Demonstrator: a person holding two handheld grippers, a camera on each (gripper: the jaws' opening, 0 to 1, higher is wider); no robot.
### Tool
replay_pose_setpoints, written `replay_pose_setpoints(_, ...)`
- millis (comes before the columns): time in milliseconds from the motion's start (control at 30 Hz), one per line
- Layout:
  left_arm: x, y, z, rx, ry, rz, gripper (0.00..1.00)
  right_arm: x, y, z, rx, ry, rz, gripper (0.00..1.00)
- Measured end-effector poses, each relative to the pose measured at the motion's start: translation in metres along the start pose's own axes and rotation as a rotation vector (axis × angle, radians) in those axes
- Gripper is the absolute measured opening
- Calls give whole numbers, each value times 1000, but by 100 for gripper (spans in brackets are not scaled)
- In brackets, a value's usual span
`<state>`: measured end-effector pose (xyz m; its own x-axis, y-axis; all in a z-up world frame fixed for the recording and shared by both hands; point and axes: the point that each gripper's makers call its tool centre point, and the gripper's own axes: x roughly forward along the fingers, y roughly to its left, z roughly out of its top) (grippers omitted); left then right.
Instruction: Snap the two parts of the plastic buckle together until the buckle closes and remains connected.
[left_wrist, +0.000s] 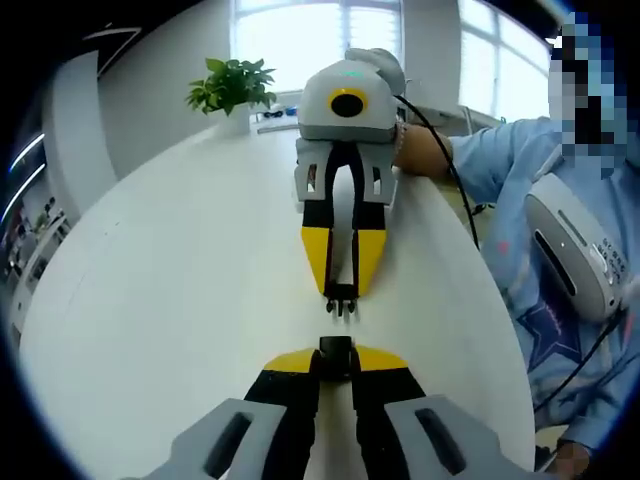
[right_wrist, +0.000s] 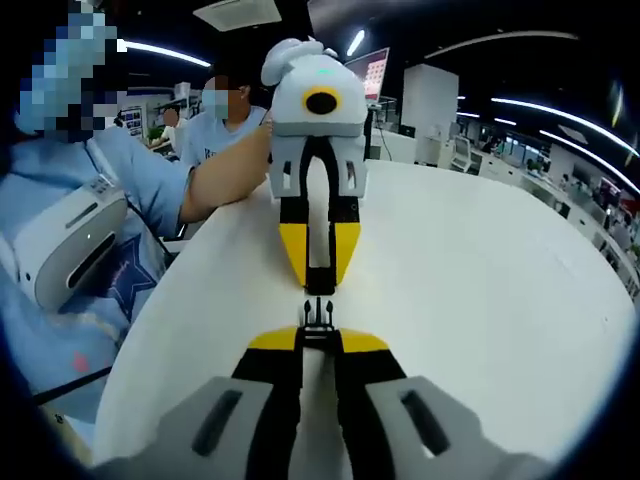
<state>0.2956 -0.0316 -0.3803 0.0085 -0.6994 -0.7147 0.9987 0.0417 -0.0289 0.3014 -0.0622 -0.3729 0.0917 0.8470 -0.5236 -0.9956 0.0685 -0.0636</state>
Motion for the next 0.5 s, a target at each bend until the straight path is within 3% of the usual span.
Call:
replay_pose_setpoints(267, 0, 2, 2, -4, 12, 18, 12, 3, -5, 2, 35, 46, -53, 12)
replay_pose_setpoints(500, 0, 3, 3, -10, 12, 23, 12, 5, -6, 2, 50, 134, -85, 12)
